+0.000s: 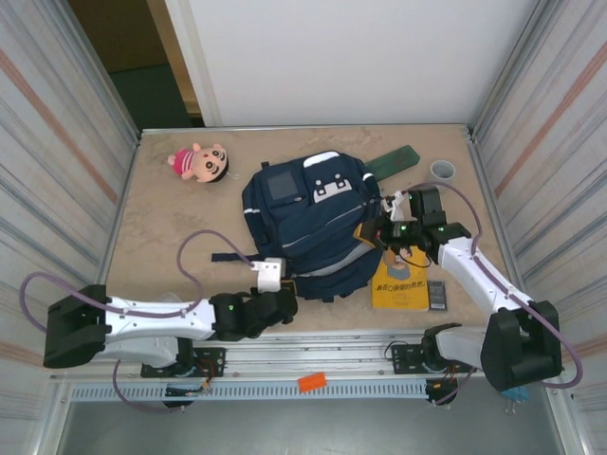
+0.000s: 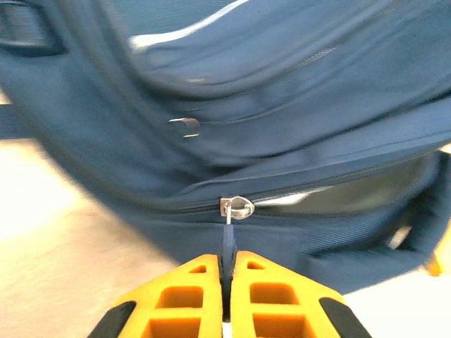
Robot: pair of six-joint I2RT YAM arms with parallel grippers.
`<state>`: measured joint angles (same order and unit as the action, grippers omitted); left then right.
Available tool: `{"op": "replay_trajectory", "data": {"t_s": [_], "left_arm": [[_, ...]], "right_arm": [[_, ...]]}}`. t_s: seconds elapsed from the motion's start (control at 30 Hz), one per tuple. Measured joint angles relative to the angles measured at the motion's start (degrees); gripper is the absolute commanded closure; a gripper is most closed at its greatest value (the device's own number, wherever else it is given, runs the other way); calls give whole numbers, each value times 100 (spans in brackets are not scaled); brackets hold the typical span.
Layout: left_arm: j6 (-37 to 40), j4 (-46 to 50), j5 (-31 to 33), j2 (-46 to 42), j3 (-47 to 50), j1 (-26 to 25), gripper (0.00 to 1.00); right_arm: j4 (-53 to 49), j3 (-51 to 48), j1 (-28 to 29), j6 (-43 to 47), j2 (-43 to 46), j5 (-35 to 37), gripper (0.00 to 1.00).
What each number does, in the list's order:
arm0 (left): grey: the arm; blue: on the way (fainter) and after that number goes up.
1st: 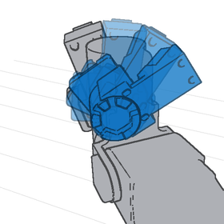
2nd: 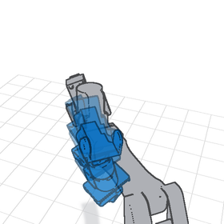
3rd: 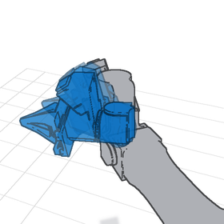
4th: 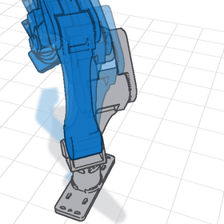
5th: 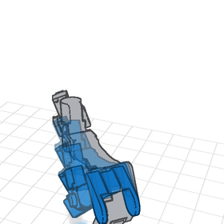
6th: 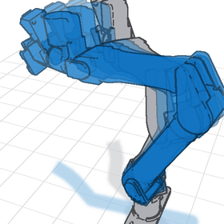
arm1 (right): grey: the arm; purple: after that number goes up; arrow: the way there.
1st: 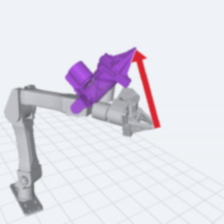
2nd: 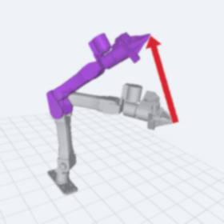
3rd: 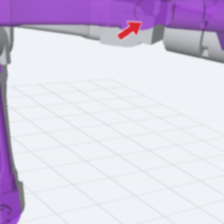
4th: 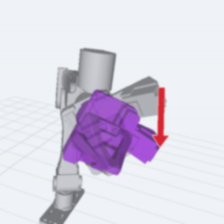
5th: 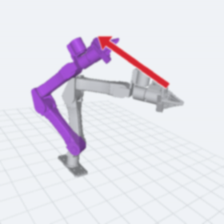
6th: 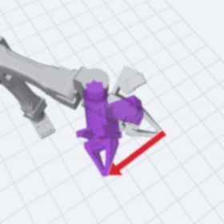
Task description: Pack books, pencil case, and school supplies into a backpack
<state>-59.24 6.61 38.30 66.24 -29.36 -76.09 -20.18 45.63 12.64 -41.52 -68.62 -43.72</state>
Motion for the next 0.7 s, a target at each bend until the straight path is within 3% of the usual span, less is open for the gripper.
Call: {"op": "replay_trajectory", "data": {"t_s": [0.17,0.43,0.7], "left_arm": [[-31,173,127,-575,472,481,100],[553,-367,-168,-1073,850,1923,100],[1082,-1064,-660,-522,791,3161,100]], "right_arm": [[-634,675,-68,446,-153,-313,100],[-1650,1567,-61,1086,-256,-763,100],[-2415,2240,-50,1679,-442,-1255,100]]}}
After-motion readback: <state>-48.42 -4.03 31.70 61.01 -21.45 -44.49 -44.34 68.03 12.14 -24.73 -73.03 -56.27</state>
